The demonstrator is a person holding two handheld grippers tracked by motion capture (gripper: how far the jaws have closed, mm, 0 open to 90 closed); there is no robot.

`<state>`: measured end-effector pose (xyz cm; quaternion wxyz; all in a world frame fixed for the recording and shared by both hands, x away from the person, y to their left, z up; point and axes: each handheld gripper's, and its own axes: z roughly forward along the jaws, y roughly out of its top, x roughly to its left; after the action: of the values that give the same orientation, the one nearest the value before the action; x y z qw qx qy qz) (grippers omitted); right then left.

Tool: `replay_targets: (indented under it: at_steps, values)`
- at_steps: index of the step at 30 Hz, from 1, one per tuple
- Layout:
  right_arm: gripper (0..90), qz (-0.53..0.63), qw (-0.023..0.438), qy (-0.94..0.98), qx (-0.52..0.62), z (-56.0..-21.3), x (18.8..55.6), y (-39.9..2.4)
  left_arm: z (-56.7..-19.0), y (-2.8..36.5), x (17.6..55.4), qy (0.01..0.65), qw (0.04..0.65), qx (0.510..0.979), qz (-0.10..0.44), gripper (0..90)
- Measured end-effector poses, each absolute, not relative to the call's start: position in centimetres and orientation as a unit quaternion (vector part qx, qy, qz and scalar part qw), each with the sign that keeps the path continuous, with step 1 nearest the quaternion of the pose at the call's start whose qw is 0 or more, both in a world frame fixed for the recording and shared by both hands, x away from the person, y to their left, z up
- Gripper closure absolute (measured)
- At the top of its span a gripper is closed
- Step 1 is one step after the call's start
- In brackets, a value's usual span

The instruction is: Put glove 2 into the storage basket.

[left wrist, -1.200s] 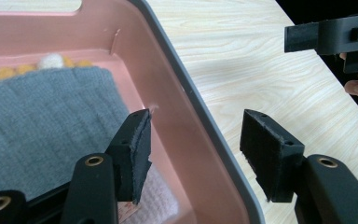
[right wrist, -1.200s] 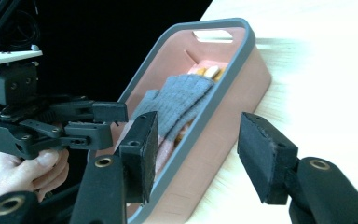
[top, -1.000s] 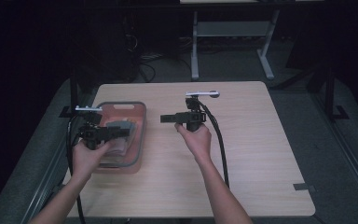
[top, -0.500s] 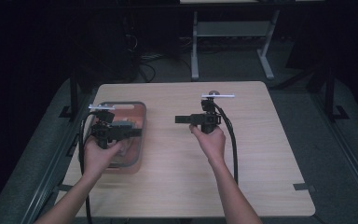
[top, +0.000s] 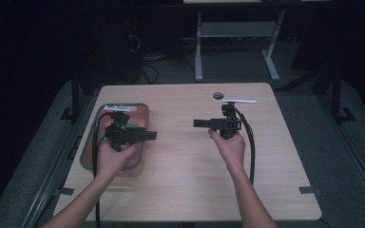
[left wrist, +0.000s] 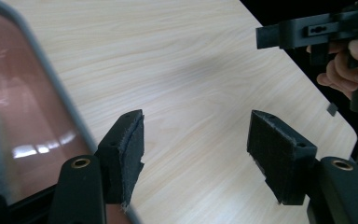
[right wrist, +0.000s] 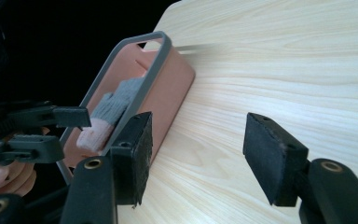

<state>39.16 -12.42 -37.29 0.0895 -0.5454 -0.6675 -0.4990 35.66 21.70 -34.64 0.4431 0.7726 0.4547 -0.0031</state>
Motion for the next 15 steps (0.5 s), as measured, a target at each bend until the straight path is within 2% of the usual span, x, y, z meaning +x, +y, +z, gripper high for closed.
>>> replay_targets:
  at_steps: [15]
  values:
    - [40.2,-0.490,0.075,-0.654,-0.571,-38.4,38.0,-16.7,-35.5,16.6,35.0,0.420,0.443,0.792,-0.025,35.5]
